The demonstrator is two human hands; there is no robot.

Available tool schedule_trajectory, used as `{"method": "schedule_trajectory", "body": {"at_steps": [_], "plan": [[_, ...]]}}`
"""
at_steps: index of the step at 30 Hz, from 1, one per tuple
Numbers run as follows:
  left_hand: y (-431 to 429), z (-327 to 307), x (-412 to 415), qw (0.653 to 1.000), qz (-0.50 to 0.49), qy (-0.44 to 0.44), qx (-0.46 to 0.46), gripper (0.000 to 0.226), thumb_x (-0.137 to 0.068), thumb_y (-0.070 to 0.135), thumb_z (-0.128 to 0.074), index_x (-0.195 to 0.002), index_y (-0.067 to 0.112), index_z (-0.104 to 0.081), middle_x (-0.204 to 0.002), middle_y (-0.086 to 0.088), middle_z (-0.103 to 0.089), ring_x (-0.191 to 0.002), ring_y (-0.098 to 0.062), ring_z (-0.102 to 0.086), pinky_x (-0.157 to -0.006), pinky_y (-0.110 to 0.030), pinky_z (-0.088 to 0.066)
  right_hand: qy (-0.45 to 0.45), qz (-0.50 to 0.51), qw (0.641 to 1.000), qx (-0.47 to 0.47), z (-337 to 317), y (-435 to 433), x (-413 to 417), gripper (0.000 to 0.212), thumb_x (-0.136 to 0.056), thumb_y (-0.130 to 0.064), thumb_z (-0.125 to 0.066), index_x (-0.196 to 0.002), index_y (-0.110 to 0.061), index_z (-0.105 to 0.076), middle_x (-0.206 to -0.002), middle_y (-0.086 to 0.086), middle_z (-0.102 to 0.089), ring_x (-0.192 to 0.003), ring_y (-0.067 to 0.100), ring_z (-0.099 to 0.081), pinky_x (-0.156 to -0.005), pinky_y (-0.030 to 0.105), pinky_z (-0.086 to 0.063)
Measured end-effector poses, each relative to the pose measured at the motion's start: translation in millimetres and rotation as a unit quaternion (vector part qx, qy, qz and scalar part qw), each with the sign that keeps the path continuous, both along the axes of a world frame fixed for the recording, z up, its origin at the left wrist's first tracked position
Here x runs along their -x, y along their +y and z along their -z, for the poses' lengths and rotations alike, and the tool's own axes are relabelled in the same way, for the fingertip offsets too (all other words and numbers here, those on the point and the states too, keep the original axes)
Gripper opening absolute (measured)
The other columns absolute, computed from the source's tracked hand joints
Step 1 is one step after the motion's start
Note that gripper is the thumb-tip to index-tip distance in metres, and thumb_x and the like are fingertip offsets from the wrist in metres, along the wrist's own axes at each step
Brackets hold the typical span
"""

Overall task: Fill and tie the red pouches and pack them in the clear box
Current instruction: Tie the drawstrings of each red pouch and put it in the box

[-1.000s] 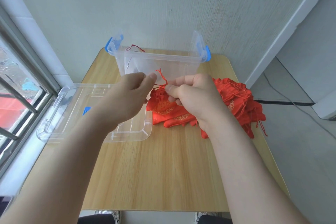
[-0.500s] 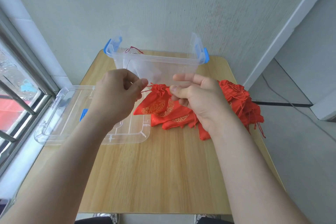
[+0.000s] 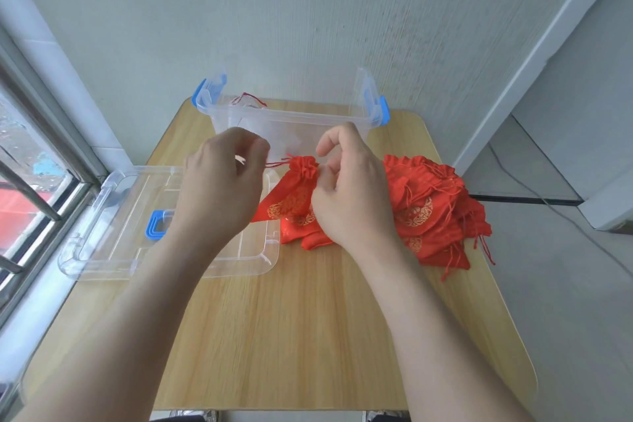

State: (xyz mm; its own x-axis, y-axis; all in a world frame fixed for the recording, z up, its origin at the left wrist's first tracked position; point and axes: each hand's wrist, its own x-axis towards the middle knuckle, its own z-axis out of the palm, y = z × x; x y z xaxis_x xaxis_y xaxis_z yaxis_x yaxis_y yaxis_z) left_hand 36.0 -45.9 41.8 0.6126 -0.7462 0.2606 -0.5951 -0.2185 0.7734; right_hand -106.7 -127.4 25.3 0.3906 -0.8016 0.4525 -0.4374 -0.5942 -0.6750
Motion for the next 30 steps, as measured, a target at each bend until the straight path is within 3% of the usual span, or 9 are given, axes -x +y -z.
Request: {"method": "schedule_trajectory", "body": {"at_steps": [3,7,10,13,16,18,21,26,30], "plan": [[4.9,3.7,-7.2,0.984,0.138,0.096,-0.057,0.023,-0.101,0.035,-0.06,-0.122,0.035,-0.069,-0.11,0.019,-0.074,-0.104,0.007,-0.066,-0.092,-0.024,-0.051,-0.064,0.003,0.998,-0.004,0.2,-5.9,1.9,0.03,-0.091,0.007,-0.061,-0.1,-0.021,-0.055,-0.079,-0.013,-0.055,-0.069,0.001,-0.058,-0.068,0.018,-0.043],[1.9,19.1,-12.9,0.974,0.205,0.047,-0.084,0.031,-0.083,0.035,-0.068,-0.114,0.038,-0.064,-0.099,0.009,-0.073,-0.095,-0.019,-0.072,-0.09,-0.051,-0.058,-0.127,0.002,0.992,0.005,-1.8,-9.1,1.8,0.021,-0.095,0.0,-0.06,-0.099,-0.02,-0.057,-0.085,-0.008,-0.061,-0.077,0.02,-0.07,-0.067,0.048,-0.062],[-4.6,27.3,-20.2,0.981,0.186,0.022,-0.043,0.006,-0.096,0.033,-0.058,-0.097,0.03,-0.062,-0.086,0.005,-0.067,-0.084,-0.023,-0.066,-0.081,-0.055,-0.056,-0.163,-0.032,0.986,0.012,-7.0,-2.3,-0.6,0.023,-0.097,-0.006,-0.063,-0.115,-0.019,-0.058,-0.092,-0.005,-0.061,-0.081,0.019,-0.071,-0.065,0.046,-0.062],[-6.7,26.0,-27.1,0.982,0.185,0.032,-0.009,0.018,-0.107,0.02,-0.056,-0.09,0.026,-0.058,-0.078,0.009,-0.059,-0.073,-0.014,-0.055,-0.073,-0.042,-0.049,-0.163,-0.062,0.983,-0.065,-5.1,-0.1,-5.2,0.048,-0.092,-0.021,-0.075,-0.137,-0.021,-0.057,-0.106,-0.006,-0.064,-0.083,0.013,-0.073,-0.078,0.04,-0.062],[-8.7,22.8,-27.7,0.986,0.164,0.025,0.006,0.014,-0.105,0.021,-0.062,-0.092,0.026,-0.061,-0.08,0.011,-0.065,-0.075,-0.012,-0.059,-0.07,-0.035,-0.048,-0.073,-0.061,0.995,-0.029,2.1,-4.4,-10.6,0.011,-0.097,-0.028,-0.071,-0.1,-0.018,-0.074,-0.076,-0.004,-0.068,-0.064,0.012,-0.065,-0.064,0.044,-0.056],[-12.5,24.9,-28.1,0.995,0.092,0.012,0.04,0.006,-0.102,0.022,-0.066,-0.102,0.026,-0.062,-0.097,0.006,-0.069,-0.087,-0.013,-0.065,-0.075,-0.028,-0.049,-0.065,-0.031,0.997,-0.003,5.6,-4.8,-13.0,0.025,-0.1,-0.031,-0.069,-0.078,-0.019,-0.069,-0.058,-0.002,-0.057,-0.053,0.019,-0.053,-0.052,0.041,-0.045],[-14.7,26.3,-33.0,0.996,-0.017,0.02,0.079,0.02,-0.103,0.016,-0.062,-0.119,0.027,-0.059,-0.117,0.004,-0.056,-0.097,-0.011,-0.061,-0.076,-0.014,-0.041,-0.109,0.025,0.994,-0.007,-1.8,-3.7,-23.9,0.045,-0.102,-0.032,-0.07,-0.064,-0.028,-0.047,-0.047,-0.009,-0.045,-0.045,0.011,-0.042,-0.049,0.032,-0.032],[-17.9,41.7,-38.5,0.997,-0.033,-0.066,-0.033,0.046,-0.09,-0.006,-0.053,-0.126,0.022,-0.058,-0.122,-0.006,-0.05,-0.104,-0.031,-0.057,-0.086,-0.043,-0.044,-0.221,0.057,0.973,-0.025,-22.7,-17.5,-60.4,0.036,-0.105,-0.033,-0.064,-0.078,-0.011,-0.056,-0.055,-0.001,-0.068,-0.048,0.014,-0.071,-0.052,0.05,-0.057],[-20.2,49.5,-35.5,0.99,0.015,-0.089,-0.109,0.045,-0.09,-0.002,-0.056,-0.124,0.026,-0.062,-0.128,-0.005,-0.052,-0.115,-0.035,-0.055,-0.096,-0.049,-0.046,-0.235,0.109,0.964,0.063,-45.1,-46.3,-90.5,0.021,-0.106,-0.026,-0.061,-0.09,-0.014,-0.068,-0.066,-0.002,-0.073,-0.06,0.009,-0.074,-0.067,0.024,-0.052]]}}
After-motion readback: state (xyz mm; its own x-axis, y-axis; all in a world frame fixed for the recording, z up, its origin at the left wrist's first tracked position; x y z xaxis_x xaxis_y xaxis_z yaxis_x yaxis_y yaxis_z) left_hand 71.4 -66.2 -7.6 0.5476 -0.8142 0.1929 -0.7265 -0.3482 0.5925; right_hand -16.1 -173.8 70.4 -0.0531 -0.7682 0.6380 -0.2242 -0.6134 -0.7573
